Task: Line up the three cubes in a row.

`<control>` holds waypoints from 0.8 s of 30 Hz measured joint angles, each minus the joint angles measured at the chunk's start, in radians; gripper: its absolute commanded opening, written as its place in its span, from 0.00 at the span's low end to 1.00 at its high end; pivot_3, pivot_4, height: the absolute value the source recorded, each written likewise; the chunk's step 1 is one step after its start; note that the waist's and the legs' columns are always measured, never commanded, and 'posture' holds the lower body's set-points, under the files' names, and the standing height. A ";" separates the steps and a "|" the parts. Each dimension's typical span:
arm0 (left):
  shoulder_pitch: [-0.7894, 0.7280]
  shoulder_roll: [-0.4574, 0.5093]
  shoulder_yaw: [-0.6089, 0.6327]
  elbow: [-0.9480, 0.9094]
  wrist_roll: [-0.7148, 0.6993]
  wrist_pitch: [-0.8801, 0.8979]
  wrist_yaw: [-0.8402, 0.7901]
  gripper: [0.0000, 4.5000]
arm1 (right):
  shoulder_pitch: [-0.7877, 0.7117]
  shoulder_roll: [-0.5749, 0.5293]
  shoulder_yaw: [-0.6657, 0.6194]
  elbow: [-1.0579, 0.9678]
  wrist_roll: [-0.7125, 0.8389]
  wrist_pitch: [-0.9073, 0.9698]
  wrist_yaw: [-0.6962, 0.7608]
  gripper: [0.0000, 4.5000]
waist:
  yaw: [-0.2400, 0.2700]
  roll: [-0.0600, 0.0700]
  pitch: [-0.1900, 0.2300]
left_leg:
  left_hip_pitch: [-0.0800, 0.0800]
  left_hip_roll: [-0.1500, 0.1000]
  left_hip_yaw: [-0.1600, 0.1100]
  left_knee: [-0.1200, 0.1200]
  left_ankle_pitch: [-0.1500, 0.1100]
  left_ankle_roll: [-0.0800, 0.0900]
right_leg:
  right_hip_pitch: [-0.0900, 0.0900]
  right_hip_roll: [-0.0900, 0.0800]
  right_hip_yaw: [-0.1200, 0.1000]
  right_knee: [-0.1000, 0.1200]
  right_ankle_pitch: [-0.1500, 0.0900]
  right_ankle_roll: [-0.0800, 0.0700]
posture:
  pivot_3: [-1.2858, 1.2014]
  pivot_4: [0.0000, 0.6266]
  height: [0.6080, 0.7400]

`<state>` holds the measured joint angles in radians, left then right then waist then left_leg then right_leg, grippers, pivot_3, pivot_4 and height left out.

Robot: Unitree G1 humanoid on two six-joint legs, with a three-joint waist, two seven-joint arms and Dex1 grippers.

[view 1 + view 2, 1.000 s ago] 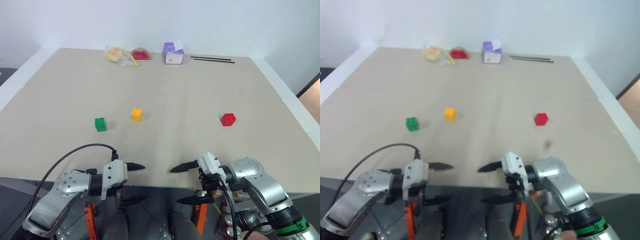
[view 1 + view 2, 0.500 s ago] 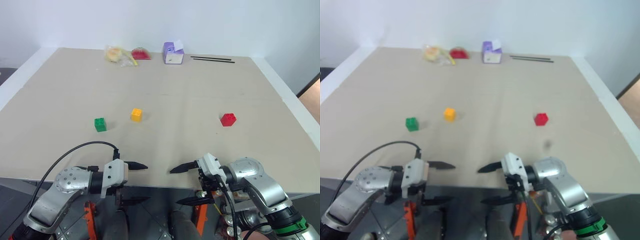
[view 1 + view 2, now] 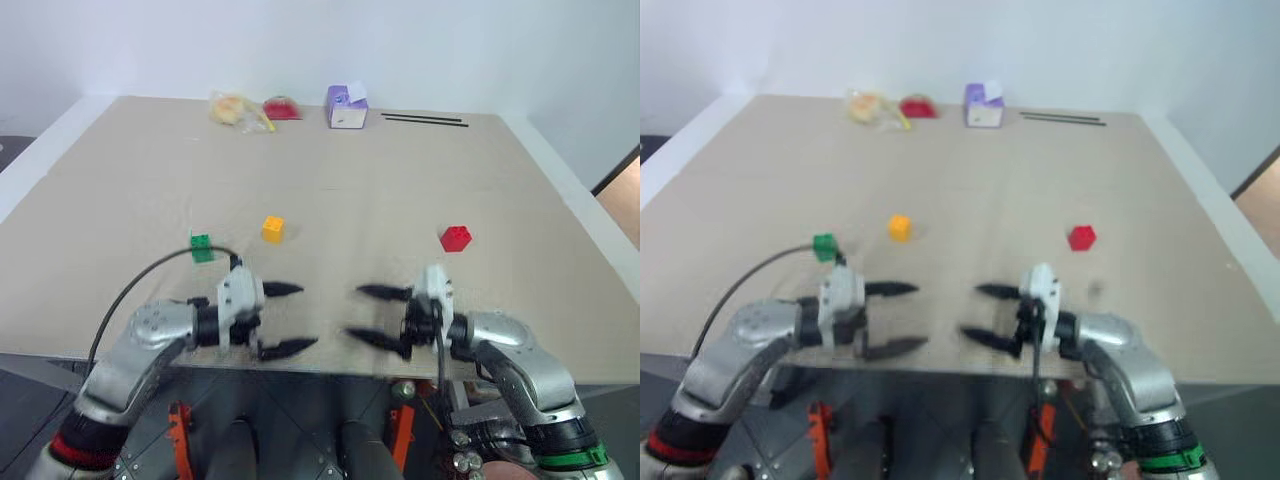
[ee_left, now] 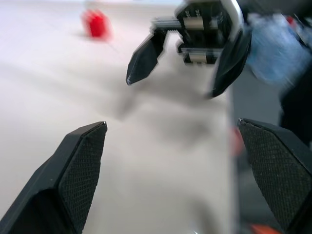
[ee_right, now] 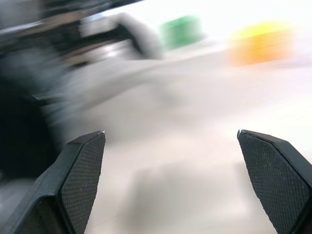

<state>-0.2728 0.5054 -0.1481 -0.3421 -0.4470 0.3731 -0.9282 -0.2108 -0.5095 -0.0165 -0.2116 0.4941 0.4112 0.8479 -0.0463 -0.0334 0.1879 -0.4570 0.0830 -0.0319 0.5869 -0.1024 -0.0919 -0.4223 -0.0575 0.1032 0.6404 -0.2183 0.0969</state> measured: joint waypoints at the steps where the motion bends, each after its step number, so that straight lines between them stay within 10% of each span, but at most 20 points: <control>1: -0.032 -0.039 -0.001 0.020 0.000 0.011 0.029 0.99 | -0.017 0.027 -0.033 0.006 -0.017 0.021 -0.089 1.00 | 0.000 0.000 0.000 | 0.000 0.000 0.000 0.000 0.000 0.001 | 0.000 0.000 0.000 0.000 0.000 0.000 | 0.52 0.24 1.00; 9: -0.192 -0.264 -0.034 0.182 0.038 0.039 0.188 0.99 | -0.051 0.070 -0.189 0.038 -0.125 0.213 -0.515 1.00 | 0.003 -0.001 -0.001 | -0.003 -0.001 -0.001 -0.002 0.002 0.005 | 0.000 0.001 0.001 0.000 0.001 0.005 | 0.52 0.24 1.00; 24: -0.274 -0.349 -0.075 0.296 0.095 -0.027 0.194 0.99 | -0.203 0.022 -0.235 0.159 -0.142 0.417 -0.618 1.00 | -0.001 0.001 -0.002 | -0.003 -0.002 -0.001 -0.002 0.002 0.007 | 0.001 0.002 0.004 0.001 0.001 0.006 | 0.52 0.24 1.00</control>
<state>-0.5472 0.1567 -0.2235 -0.0459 -0.3517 0.3464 -0.7345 -0.4135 -0.4876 -0.2512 -0.0527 0.3516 0.8286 0.2302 -0.0472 -0.0323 0.1862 -0.4597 0.0806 -0.0332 0.5852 -0.1003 -0.0854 -0.4215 -0.0557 0.1073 0.6410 -0.2172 0.1032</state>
